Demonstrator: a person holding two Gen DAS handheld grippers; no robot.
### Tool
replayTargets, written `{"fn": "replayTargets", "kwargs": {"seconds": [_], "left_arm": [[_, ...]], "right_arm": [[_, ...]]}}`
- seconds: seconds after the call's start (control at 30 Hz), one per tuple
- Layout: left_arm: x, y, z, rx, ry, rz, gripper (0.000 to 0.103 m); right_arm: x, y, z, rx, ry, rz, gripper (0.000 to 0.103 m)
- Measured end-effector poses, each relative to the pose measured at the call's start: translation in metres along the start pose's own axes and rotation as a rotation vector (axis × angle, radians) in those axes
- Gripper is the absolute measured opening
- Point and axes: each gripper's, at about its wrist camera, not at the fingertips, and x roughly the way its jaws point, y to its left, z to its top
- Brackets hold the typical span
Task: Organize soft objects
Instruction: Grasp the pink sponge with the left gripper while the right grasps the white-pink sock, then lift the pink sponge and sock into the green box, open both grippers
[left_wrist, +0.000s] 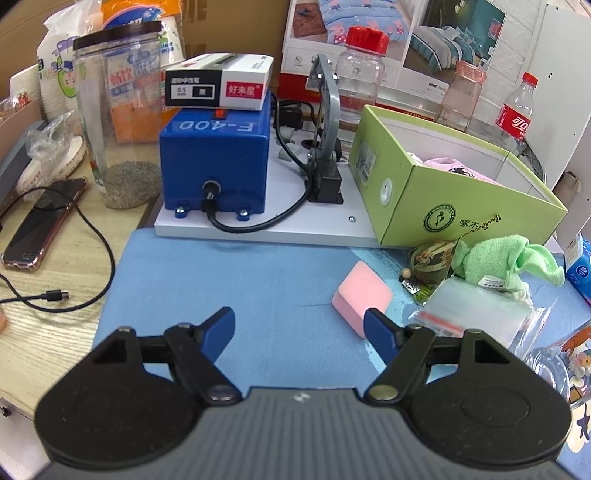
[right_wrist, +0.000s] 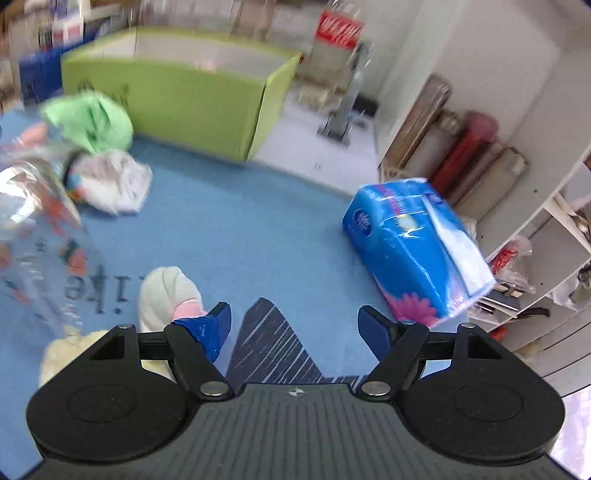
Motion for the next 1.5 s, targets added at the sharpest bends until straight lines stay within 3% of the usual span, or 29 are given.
{"fn": "replayTargets", "kwargs": {"seconds": [0.13, 0.23, 0.33, 0.5, 0.73, 0.93, 1.23, 1.37, 1.5], "left_arm": [[-0.005, 0.000, -0.002, 0.005, 0.002, 0.009, 0.077], [-0.010, 0.000, -0.005, 0.013, 0.000, 0.019, 0.077], [-0.012, 0.001, -0.006, 0.006, 0.002, 0.022, 0.077], [-0.004, -0.012, -0.003, 0.032, 0.014, -0.004, 0.078], [0.035, -0.043, 0.011, 0.131, 0.056, -0.041, 0.078], [0.064, -0.043, 0.026, 0.002, 0.092, -0.084, 0.078], [0.073, -0.052, 0.021, 0.065, 0.087, -0.040, 0.077], [0.072, -0.056, 0.017, 0.129, 0.081, -0.001, 0.060], [0.068, -0.051, 0.017, 0.111, 0.063, 0.026, 0.039]], "right_arm": [[-0.014, 0.023, -0.014, -0.101, -0.066, 0.133, 0.062], [0.002, 0.045, -0.014, -0.209, -0.047, 0.152, 0.062], [0.023, 0.049, -0.010, -0.237, -0.031, 0.158, 0.062], [0.049, 0.034, 0.001, -0.149, -0.031, 0.170, 0.062], [0.063, 0.017, -0.008, 0.073, -0.043, 0.230, 0.065], [0.063, 0.022, -0.012, 0.091, -0.080, 0.202, 0.069], [0.071, 0.027, -0.006, 0.121, -0.103, 0.165, 0.074], [0.071, 0.027, -0.007, 0.125, -0.111, 0.158, 0.074], [0.070, 0.030, -0.007, 0.123, -0.117, 0.147, 0.073]]}}
